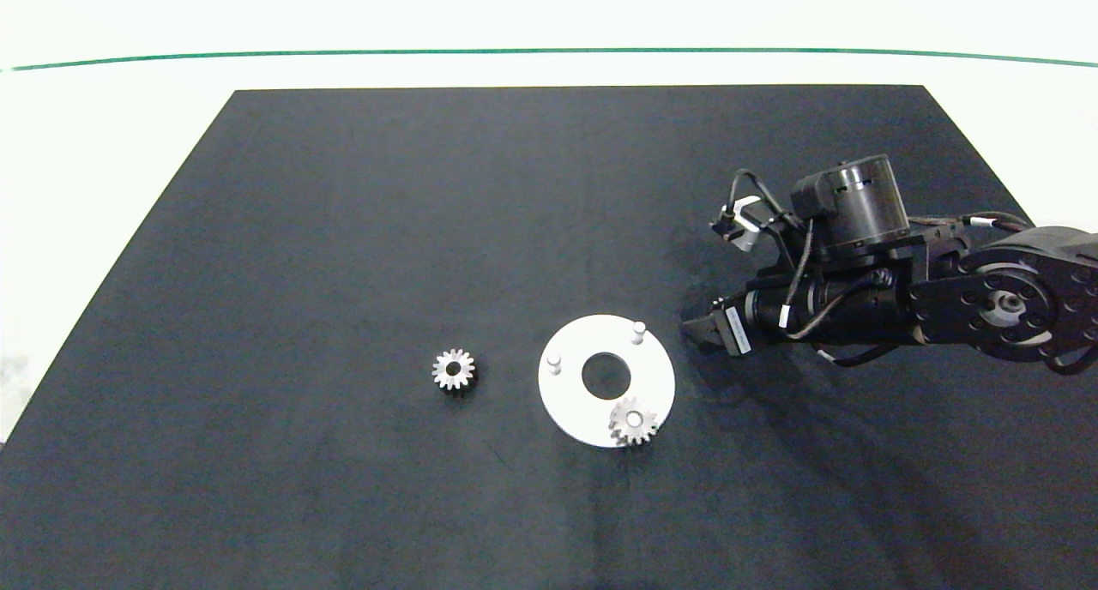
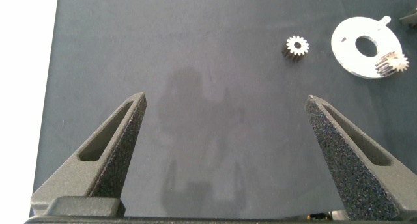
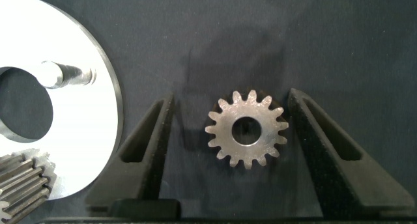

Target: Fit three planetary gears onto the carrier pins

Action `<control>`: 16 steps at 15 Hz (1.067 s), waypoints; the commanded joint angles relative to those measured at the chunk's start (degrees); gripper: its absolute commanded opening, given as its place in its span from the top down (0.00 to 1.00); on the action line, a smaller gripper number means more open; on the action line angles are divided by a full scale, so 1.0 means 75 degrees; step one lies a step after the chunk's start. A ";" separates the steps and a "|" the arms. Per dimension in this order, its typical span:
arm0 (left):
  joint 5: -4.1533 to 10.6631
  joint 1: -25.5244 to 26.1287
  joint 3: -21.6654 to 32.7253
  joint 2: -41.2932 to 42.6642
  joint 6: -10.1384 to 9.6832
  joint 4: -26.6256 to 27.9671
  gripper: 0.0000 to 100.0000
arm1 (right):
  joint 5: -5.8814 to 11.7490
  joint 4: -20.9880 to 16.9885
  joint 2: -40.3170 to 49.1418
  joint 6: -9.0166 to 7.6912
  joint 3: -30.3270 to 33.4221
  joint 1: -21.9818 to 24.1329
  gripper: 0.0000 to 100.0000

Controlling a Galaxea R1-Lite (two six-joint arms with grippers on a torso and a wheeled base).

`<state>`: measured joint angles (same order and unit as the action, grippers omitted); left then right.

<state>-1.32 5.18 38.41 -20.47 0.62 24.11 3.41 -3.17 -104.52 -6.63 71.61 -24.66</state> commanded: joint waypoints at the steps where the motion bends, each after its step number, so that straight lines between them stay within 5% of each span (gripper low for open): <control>1: 0.0000 0.0001 0.0011 -0.0013 -0.0001 0.0019 0.00 | 0.0002 -0.0023 -0.0021 -0.0006 0.0003 -0.0005 0.38; 16: 0.0000 0.0001 0.0070 -0.0013 -0.0001 0.0019 0.00 | 0.0119 -0.0046 0.0003 -0.0018 0.0003 0.0007 0.68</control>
<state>-1.32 5.18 38.89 -20.58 0.62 24.11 4.29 -3.52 -104.55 -6.72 71.63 -24.59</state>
